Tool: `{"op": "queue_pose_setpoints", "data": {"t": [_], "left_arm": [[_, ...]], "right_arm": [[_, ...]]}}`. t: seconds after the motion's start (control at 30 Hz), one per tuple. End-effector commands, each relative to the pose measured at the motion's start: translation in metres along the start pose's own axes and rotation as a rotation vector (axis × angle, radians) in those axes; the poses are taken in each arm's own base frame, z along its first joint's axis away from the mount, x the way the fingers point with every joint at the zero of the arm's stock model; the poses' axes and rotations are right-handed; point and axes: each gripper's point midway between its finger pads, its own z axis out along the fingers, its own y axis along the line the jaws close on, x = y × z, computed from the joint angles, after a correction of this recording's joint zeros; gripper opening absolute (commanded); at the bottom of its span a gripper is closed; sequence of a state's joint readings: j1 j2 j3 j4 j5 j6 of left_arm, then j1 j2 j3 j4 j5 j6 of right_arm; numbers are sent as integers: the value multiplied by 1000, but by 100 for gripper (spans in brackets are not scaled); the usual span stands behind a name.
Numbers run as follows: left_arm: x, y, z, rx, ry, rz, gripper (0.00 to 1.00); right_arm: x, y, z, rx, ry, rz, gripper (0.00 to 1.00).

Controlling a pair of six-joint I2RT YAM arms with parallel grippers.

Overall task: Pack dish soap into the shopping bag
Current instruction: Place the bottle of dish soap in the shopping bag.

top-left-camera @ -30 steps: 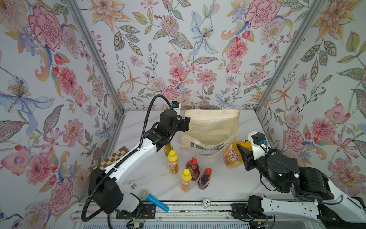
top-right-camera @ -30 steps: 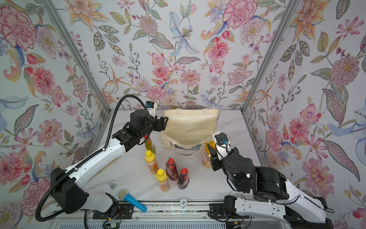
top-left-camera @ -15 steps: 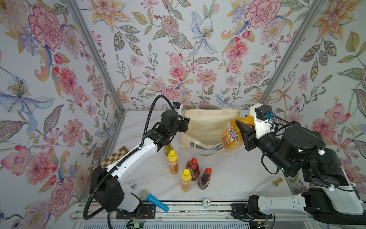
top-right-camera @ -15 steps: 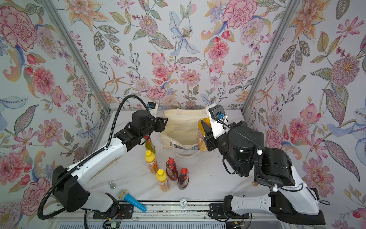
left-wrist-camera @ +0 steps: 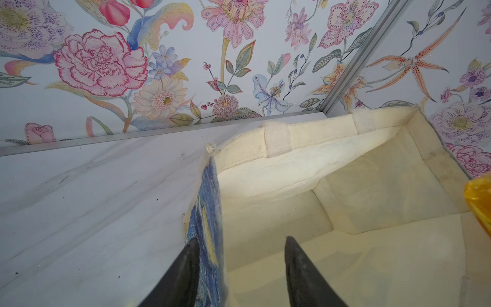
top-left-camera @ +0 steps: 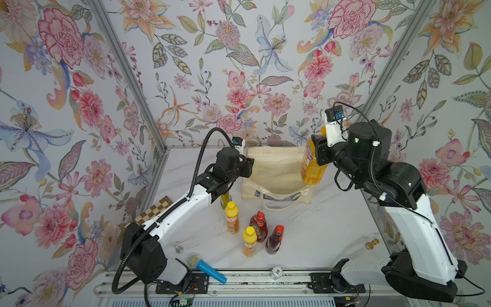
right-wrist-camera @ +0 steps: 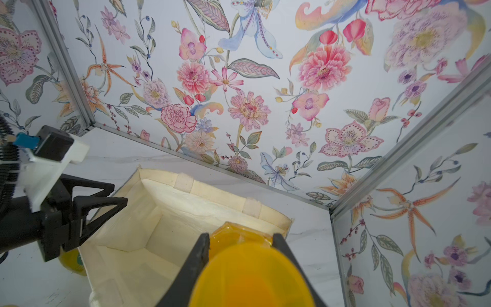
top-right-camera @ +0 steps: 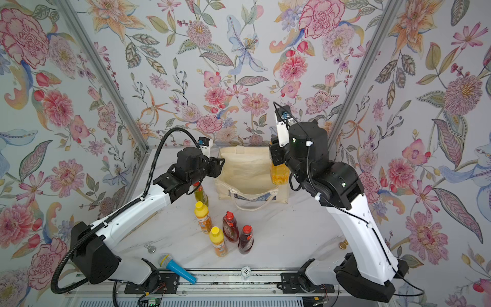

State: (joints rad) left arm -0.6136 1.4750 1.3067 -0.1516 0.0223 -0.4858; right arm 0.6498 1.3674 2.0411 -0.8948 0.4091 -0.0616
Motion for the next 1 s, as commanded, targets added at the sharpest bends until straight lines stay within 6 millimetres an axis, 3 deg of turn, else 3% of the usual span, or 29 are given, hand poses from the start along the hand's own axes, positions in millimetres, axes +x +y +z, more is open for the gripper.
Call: {"op": "queue_pose_setpoints", "data": {"t": [0.0, 0.2, 0.3, 0.47, 0.53, 0.8, 0.97], "left_arm": [[2, 4, 1, -20, 16, 29, 51], [3, 17, 3, -102, 34, 65, 54], [3, 18, 8, -115, 51, 85, 59], [2, 18, 14, -117, 59, 101, 57], [12, 20, 27, -128, 88, 111, 50], [11, 20, 34, -139, 104, 116, 3], [3, 17, 30, -139, 117, 108, 0]], "right_arm": [[-53, -4, 0, -106, -196, 134, 0], [-31, -2, 46, -116, -171, 143, 0], [-17, -6, 56, -103, -171, 151, 0], [6, -6, 65, -108, -182, 144, 0], [16, -6, 68, -107, -182, 133, 0], [58, -6, 87, -106, -175, 70, 0], [75, -7, 98, -115, -202, 59, 0]]}}
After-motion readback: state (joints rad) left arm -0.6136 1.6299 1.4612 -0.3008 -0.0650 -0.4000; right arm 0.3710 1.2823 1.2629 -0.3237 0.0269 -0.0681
